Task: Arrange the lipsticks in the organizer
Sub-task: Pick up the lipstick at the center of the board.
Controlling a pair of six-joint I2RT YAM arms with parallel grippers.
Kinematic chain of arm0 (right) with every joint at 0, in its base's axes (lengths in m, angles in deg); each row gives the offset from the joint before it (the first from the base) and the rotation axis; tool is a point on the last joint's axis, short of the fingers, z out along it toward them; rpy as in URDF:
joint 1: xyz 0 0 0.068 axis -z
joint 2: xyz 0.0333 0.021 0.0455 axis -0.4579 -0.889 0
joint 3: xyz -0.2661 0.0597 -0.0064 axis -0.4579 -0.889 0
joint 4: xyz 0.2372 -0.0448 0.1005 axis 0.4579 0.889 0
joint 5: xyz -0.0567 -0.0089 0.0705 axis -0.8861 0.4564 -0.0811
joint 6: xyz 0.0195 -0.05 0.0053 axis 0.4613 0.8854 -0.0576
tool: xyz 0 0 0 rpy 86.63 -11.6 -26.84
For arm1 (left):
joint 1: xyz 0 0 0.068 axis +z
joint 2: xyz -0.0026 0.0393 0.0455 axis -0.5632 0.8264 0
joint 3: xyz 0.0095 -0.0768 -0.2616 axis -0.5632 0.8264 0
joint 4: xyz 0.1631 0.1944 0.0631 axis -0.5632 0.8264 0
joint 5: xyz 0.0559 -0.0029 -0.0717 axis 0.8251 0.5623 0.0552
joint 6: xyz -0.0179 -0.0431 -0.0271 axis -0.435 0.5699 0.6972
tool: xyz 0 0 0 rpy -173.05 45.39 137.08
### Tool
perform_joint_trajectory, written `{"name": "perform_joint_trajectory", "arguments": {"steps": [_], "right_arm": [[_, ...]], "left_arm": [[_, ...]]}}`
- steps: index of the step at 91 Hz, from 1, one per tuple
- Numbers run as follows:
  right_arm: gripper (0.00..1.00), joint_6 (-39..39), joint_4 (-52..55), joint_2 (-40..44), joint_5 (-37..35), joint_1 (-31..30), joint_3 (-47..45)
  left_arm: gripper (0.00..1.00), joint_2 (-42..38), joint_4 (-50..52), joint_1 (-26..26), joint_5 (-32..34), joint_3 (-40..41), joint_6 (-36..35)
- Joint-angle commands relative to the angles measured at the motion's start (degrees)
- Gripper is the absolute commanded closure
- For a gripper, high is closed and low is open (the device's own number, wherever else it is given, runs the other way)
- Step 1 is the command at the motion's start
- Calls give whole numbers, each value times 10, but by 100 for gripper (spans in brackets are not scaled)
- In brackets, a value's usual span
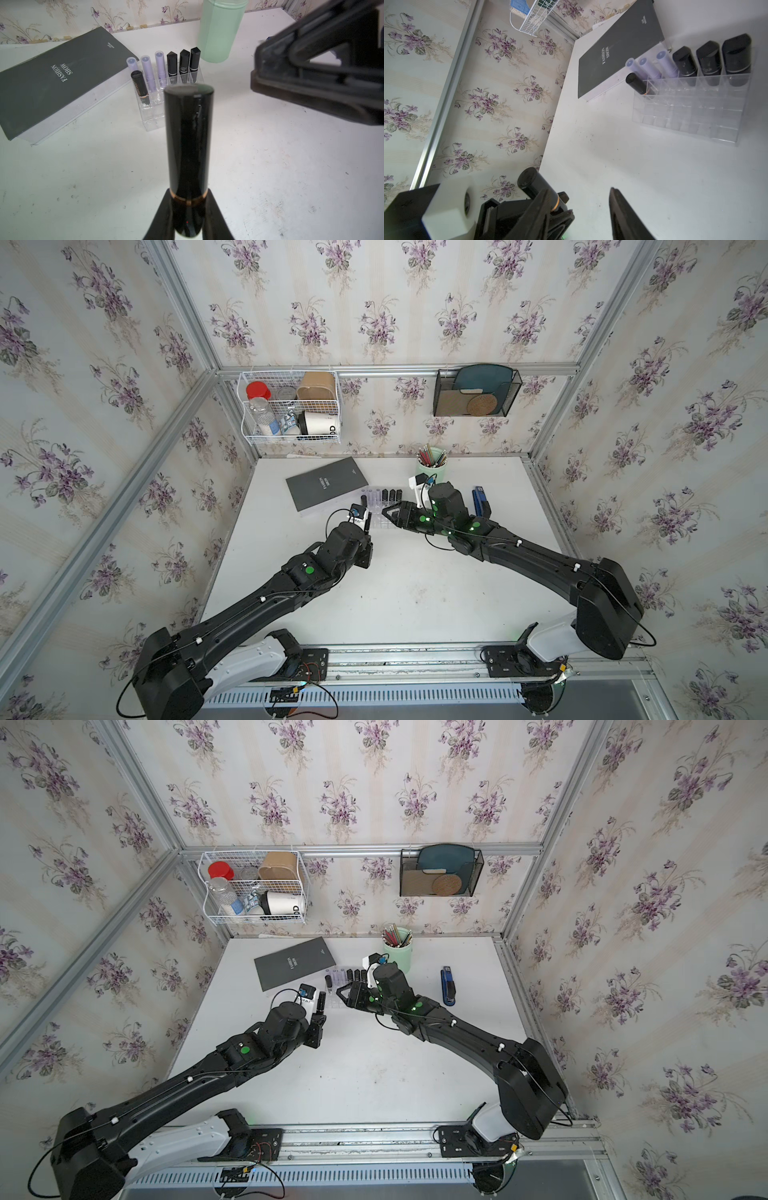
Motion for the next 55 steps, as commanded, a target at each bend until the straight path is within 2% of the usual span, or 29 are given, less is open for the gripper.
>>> {"name": "perform_joint_trajectory", "arguments": {"steps": [1, 34, 47, 55], "right_arm": [[49, 23, 26, -8, 5, -6, 20], [49, 43, 34, -50, 21, -39, 81], [53, 46, 42, -63, 21, -46, 90], [60, 43, 44, -69, 18, -46, 88]], "left_arm": [[100, -5, -8, 0, 2, 3, -18], [100, 0, -14, -3, -21, 1, -28], [100, -2, -16, -3, -21, 2, -31], [100, -4, -16, -3, -20, 2, -31]]}}
